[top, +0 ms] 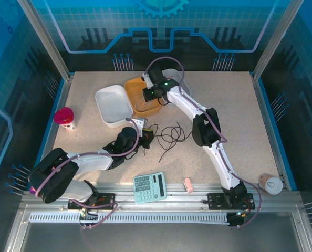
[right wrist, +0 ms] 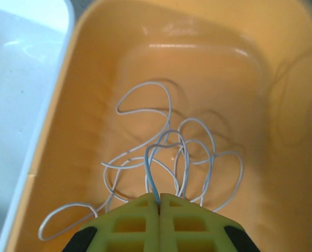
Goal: Untangle the cables
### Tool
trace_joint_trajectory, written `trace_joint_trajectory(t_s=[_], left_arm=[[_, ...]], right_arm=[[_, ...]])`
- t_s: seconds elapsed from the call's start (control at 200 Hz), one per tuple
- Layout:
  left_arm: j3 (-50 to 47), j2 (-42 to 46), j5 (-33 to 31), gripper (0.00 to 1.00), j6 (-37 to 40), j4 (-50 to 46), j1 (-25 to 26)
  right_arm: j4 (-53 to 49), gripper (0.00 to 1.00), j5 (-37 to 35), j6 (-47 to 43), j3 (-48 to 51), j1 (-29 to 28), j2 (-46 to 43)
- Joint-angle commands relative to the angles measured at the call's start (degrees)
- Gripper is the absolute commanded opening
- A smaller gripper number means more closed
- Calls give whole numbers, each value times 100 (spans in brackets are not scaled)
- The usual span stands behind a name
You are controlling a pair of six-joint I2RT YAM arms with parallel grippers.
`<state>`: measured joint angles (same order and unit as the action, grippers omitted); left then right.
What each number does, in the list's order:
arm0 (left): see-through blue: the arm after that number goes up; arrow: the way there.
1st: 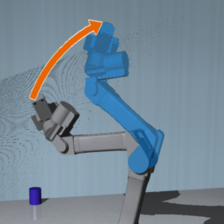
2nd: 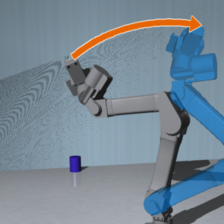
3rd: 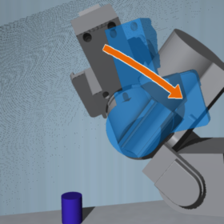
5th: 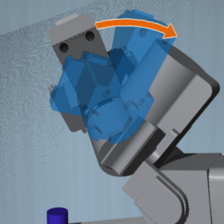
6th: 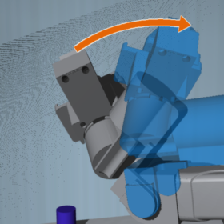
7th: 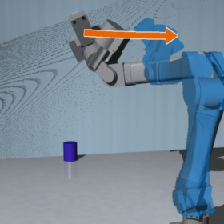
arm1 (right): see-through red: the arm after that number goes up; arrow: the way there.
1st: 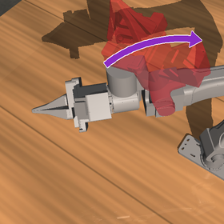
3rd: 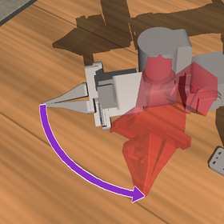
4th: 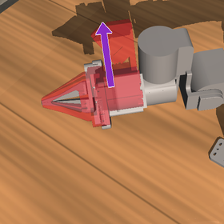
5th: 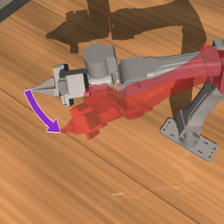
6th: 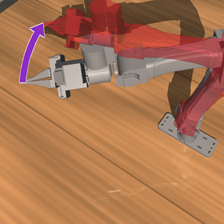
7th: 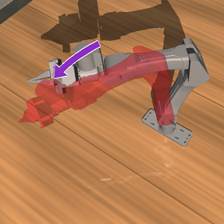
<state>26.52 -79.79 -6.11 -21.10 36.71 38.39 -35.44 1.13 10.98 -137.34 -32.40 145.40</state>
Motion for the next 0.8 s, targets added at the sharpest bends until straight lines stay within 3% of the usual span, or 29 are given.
trace_joint_trajectory(t_s=[0.0,0.215,0.525,0.795], left_arm=[[144,-19,149,3,-105,191,-41],[151,29,136,4,-122,210,-37],[242,183,127,4,-87,202,-35],[300,253,119,4,-58,144,-38]], right_arm=[[-128,5,83,82,-61,66,65],[-290,31,8,-43,7,91,-327],[-247,45,-491,-80,906,94,-1549],[138,48,-863,41,2231,92,-2760]])
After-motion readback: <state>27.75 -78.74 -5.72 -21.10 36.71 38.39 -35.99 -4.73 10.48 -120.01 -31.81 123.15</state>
